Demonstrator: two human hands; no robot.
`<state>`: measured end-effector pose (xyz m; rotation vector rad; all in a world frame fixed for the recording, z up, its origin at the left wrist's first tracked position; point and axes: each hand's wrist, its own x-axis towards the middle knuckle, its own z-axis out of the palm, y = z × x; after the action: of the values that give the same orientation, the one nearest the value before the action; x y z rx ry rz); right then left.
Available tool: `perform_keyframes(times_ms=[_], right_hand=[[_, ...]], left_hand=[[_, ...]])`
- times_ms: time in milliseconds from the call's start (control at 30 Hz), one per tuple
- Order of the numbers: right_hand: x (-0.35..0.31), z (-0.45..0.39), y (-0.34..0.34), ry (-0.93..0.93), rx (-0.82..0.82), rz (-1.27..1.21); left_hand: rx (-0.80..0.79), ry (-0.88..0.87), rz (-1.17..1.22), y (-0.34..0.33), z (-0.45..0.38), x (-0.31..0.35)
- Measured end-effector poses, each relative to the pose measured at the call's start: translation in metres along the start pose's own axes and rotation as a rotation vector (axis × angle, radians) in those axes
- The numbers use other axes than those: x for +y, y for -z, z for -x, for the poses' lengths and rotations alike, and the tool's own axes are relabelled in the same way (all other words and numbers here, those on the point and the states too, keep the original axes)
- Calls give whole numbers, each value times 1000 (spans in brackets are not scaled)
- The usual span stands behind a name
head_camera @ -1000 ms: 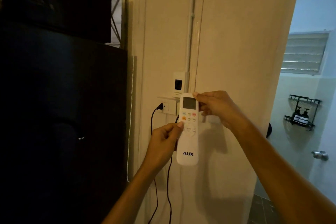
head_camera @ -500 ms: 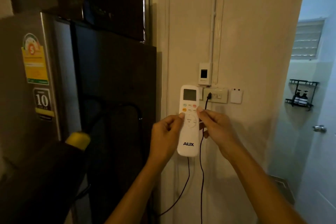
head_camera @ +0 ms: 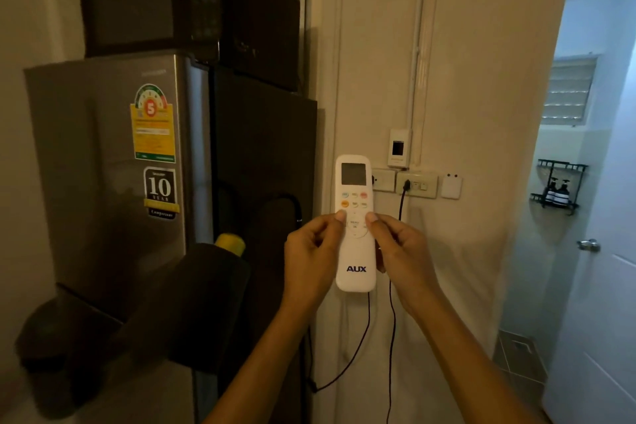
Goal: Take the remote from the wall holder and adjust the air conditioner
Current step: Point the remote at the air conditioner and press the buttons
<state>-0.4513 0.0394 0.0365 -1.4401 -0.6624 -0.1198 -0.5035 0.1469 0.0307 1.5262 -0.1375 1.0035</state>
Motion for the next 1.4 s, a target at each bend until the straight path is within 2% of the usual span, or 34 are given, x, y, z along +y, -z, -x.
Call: perform_keyframes(times_ms=[333, 700, 1400], right_hand=[[-28, -13, -3, 103, -24, -23], [-82, -53, -15, 323, -98, -119], [-126, -107, -52, 388, -200, -136]], left_hand=[[26, -89, -20, -2, -14, 30], [20, -250, -73, 4, -58, 81], [-6, -300, -116, 37, -112, 119]])
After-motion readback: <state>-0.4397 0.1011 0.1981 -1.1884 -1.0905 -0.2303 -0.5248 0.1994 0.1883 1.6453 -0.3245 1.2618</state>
